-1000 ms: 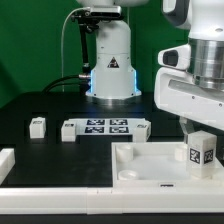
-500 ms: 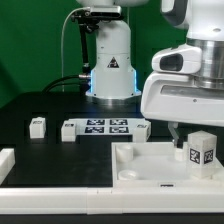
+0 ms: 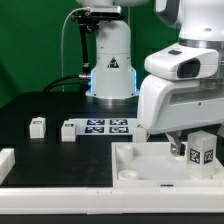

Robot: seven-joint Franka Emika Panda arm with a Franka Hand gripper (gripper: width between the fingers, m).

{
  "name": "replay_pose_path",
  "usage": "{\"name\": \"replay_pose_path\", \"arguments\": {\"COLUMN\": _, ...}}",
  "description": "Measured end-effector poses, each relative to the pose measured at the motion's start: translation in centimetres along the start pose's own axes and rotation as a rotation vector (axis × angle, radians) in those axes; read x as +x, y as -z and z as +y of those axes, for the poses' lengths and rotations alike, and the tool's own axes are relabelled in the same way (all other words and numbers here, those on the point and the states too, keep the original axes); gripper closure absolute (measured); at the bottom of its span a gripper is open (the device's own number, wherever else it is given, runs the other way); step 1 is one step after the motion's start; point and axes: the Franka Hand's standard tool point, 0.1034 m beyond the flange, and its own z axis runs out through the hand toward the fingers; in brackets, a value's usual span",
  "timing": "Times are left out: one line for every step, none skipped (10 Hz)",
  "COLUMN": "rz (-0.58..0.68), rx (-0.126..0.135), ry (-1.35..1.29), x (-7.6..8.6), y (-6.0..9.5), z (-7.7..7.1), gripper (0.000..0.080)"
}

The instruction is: Assemble one leg

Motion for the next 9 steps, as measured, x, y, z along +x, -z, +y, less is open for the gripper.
{"name": "replay_pose_path", "arguments": {"rz": 0.000, "rx": 0.000, "ry": 0.000, "x": -0.01, "y": -0.01, "z": 0.03, "gripper": 0.0364}}
{"name": "replay_pose_path", "arguments": {"rz": 0.000, "rx": 0.000, "ry": 0.000, "x": -0.02, "y": -0.01, "z": 0.04, "gripper": 0.0364}}
{"name": "replay_pose_path", "arguments": {"rz": -0.001, "rx": 0.000, "ry": -0.001, "x": -0.03, "y": -0.03, "z": 0.04, "gripper": 0.0509}}
{"name": "replay_pose_path", "arguments": {"rz": -0.001, "rx": 0.001, "ry": -0.043, "x": -0.03, "y": -0.04, "z": 0.03, "gripper": 0.0509}}
{"name": "replay_pose_path", "arguments": {"rz": -0.001, "rx": 0.000, "ry": -0.043, "x": -0.04, "y": -0.05, "z": 0.05, "gripper": 0.0507}}
{"name": "replay_pose_path", "arguments": {"rz": 0.000, "rx": 0.004, "ry": -0.106, "x": -0.02, "y": -0.06, "z": -0.03, "gripper": 0.0507}}
{"name": "replay_pose_path", "arguments": {"rz": -0.001, "rx": 0.004, "ry": -0.252, "x": -0.06, "y": -0.11, "z": -0.06, "gripper": 0.0507}}
{"name": "replay_pose_path", "arguments": {"rz": 0.019, "rx": 0.001, "ry": -0.423, "x": -0.02, "y": -0.14, "z": -0.05, "gripper": 0.0507}}
{"name": "replay_pose_path", "arguments": {"rz": 0.026, "rx": 0.002, "ry": -0.614, "x": -0.09, "y": -0.16, "z": -0.45, "gripper": 0.0507}}
